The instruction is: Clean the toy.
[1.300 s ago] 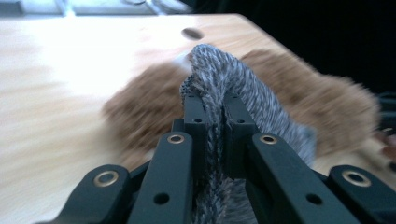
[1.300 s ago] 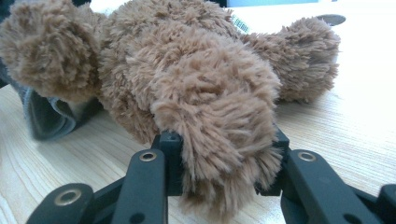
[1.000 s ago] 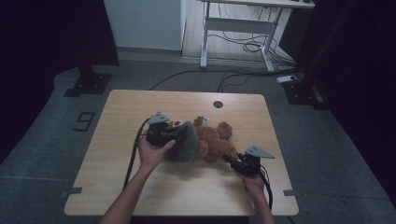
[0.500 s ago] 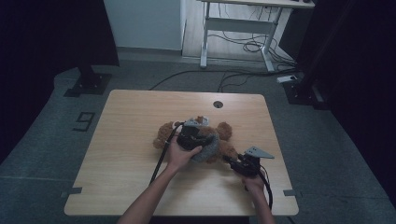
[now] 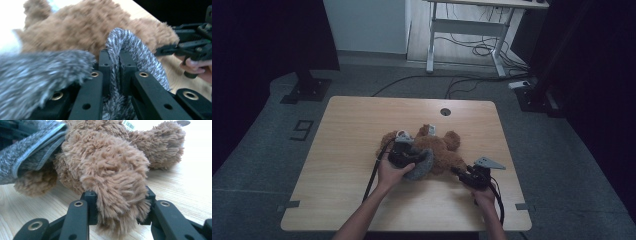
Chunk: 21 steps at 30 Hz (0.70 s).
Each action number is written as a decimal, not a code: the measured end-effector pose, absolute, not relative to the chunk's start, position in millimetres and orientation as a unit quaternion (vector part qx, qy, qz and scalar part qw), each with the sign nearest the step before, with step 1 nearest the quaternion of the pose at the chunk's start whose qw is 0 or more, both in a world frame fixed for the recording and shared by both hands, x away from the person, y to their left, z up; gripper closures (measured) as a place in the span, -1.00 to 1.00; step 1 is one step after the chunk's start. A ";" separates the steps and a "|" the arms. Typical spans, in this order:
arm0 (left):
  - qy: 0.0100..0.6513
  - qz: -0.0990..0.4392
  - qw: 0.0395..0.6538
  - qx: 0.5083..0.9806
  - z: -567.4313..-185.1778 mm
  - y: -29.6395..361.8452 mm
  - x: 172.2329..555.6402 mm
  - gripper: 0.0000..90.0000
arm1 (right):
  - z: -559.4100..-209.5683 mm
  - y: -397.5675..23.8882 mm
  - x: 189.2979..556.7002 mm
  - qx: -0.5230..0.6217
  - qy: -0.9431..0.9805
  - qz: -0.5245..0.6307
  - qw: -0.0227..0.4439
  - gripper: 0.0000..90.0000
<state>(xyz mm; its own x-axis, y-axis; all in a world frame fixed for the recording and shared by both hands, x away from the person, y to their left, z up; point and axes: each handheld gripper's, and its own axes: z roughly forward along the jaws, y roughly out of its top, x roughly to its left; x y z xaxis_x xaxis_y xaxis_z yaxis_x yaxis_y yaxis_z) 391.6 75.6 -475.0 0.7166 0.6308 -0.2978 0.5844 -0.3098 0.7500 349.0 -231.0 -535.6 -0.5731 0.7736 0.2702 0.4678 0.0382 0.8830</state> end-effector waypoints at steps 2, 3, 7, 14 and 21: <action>0.379 0.028 0.455 0.806 -475.6 82.7 389.0 0.82 | -535.6 -231.0 349.0 0.439 0.707 0.536 0.142 0.38; 0.380 0.029 0.455 0.805 -475.4 86.0 387.9 0.82 | -535.7 -231.2 349.1 0.438 0.707 0.537 0.142 0.38; 0.388 0.031 0.461 0.798 -474.6 97.5 386.1 0.83 | -536.4 -231.7 349.7 0.437 0.708 0.538 0.138 0.38; 0.381 0.024 0.486 0.786 -463.7 98.0 382.9 0.85 | -537.3 -231.9 350.1 0.438 0.707 0.539 0.134 0.38; 0.349 0.039 0.502 0.790 -435.0 72.0 380.8 0.86 | -538.4 -232.2 350.3 0.440 0.705 0.541 0.130 0.38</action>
